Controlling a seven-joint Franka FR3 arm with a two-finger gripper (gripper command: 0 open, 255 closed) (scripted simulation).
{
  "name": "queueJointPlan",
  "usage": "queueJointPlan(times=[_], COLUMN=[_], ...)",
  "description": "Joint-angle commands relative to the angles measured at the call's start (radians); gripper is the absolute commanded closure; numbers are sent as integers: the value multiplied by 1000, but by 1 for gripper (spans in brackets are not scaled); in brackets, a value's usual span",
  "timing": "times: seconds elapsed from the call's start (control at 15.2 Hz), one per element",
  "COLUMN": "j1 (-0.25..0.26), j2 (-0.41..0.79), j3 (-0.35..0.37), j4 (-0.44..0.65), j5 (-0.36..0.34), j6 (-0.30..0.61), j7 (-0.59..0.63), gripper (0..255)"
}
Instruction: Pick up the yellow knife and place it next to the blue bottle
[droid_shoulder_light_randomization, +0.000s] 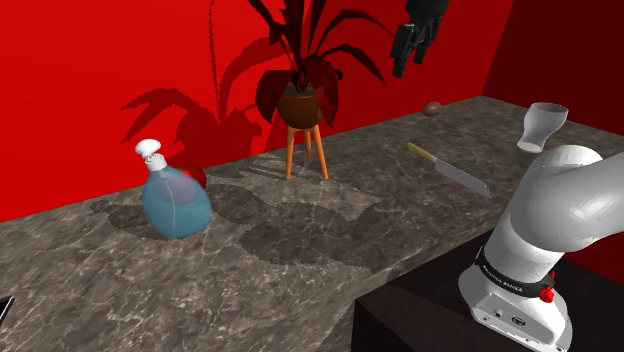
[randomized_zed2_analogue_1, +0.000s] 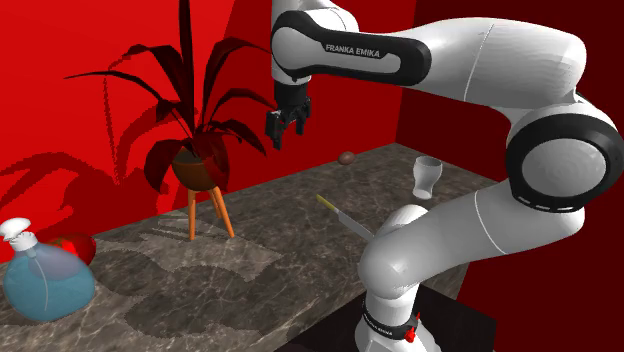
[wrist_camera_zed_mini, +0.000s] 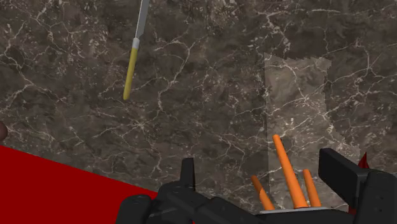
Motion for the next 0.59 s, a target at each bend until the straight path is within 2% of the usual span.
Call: queueJointPlan(times=[0.0,0.53], j1=[0,-70], j2=[0,8], j3=[0,-118], j4=[0,-180], j5=[0,-35], j6=[0,109], j7=[0,-14], gripper=[0,0])
